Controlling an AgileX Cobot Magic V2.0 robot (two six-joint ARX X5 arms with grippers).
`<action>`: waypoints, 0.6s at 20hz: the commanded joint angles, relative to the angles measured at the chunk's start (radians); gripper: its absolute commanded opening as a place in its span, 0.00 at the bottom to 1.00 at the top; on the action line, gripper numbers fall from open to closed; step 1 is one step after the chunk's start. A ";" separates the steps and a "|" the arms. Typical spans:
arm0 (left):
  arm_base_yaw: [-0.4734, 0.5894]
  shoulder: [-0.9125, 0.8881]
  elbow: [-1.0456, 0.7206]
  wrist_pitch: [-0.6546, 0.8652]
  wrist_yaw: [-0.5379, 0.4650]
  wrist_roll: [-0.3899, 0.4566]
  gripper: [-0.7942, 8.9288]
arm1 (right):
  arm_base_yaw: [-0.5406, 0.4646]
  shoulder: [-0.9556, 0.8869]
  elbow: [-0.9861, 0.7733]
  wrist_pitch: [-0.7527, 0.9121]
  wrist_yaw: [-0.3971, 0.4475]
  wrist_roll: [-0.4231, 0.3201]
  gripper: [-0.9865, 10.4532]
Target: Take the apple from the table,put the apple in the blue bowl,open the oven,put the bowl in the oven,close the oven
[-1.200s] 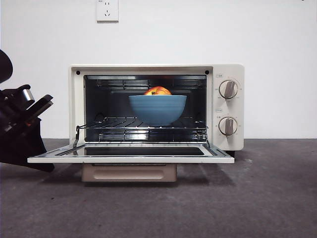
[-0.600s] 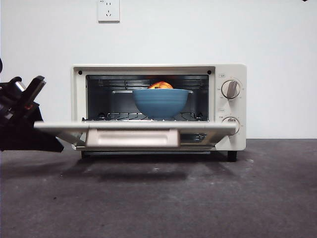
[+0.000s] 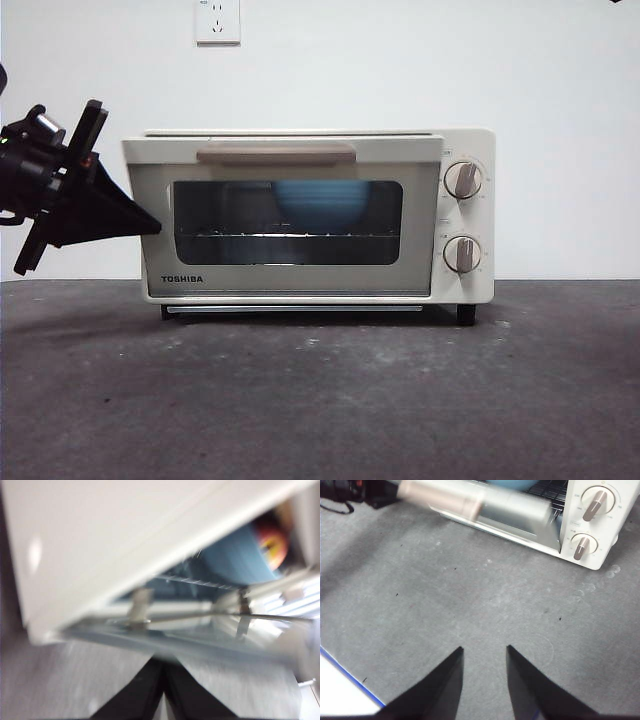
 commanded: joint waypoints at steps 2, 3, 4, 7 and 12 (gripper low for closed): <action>0.000 0.003 0.013 0.031 -0.014 -0.048 0.09 | 0.006 0.006 0.008 0.010 0.002 0.010 0.21; 0.000 0.003 0.013 0.029 -0.014 -0.048 0.09 | 0.006 0.006 0.008 0.010 0.002 0.010 0.21; 0.000 -0.002 0.013 0.019 -0.014 -0.047 0.09 | 0.006 0.007 0.008 0.011 0.003 0.009 0.21; -0.002 -0.035 0.013 -0.020 -0.015 -0.024 0.09 | 0.006 0.007 0.008 0.011 0.005 0.003 0.21; -0.009 -0.163 0.013 -0.163 -0.078 0.069 0.09 | 0.006 0.008 0.008 0.011 0.005 -0.021 0.21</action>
